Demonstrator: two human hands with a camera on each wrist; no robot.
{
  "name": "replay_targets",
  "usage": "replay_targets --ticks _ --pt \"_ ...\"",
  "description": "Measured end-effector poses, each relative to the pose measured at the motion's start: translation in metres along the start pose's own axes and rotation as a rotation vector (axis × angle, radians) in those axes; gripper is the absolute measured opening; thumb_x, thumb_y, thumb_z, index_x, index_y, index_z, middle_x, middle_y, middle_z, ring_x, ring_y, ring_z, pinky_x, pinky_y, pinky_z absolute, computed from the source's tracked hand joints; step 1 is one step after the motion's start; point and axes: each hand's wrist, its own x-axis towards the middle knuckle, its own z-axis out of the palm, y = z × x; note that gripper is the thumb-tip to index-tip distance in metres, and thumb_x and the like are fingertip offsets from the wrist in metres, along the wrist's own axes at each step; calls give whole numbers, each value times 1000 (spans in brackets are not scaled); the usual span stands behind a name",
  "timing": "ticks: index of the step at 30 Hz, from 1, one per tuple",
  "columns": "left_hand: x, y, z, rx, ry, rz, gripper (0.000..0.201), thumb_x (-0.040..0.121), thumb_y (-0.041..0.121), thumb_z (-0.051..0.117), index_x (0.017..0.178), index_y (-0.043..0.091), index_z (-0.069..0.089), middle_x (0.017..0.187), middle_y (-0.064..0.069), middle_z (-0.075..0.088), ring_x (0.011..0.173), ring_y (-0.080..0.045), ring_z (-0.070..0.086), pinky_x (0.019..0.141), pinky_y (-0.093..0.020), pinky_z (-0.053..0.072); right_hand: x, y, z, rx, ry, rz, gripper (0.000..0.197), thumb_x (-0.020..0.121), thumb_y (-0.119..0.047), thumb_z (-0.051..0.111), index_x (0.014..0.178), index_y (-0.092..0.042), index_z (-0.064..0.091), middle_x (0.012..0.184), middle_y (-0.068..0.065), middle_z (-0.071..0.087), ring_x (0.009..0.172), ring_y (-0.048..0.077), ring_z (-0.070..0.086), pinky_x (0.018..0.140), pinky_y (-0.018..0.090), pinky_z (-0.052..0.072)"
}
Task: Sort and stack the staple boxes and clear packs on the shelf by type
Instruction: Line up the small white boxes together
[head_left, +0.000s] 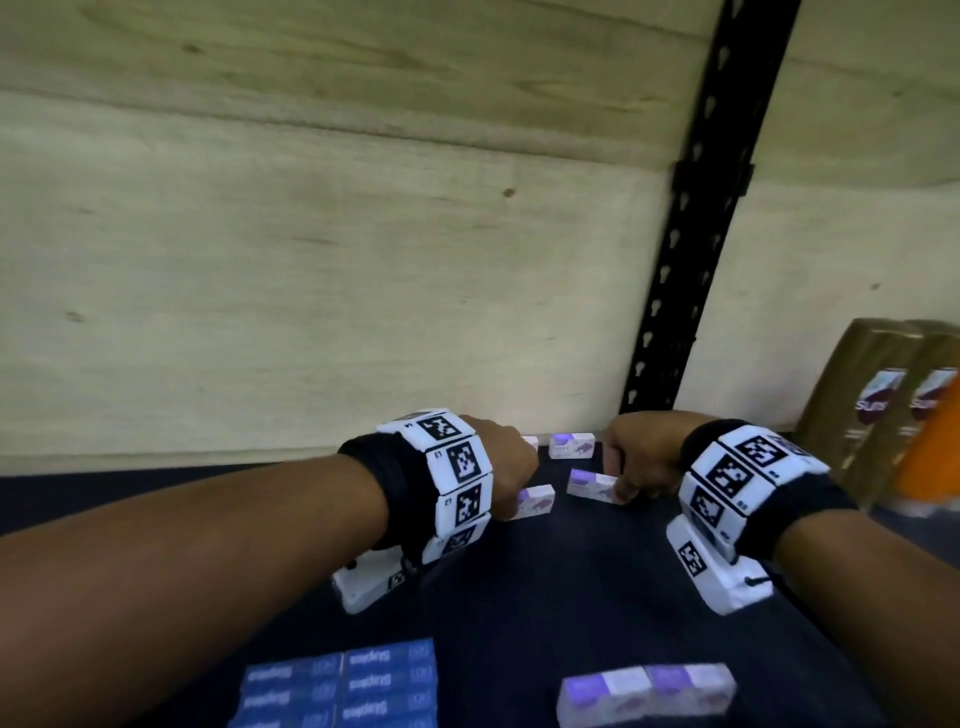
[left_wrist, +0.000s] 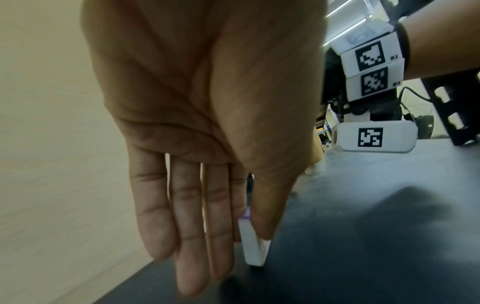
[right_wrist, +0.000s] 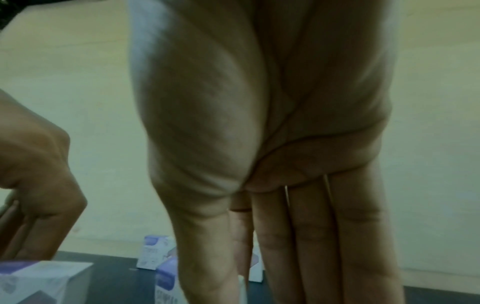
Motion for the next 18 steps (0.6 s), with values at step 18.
replay_targets --ticks 18 --pt "-90 46 -3 -179 -135 158 27 86 30 70 102 8 70 74 1 60 51 -1 52 45 -13 40 -109 -14 25 -23 -65 25 37 80 -22 79 113 -9 69 68 -7 55 61 10 52 52 20 40"
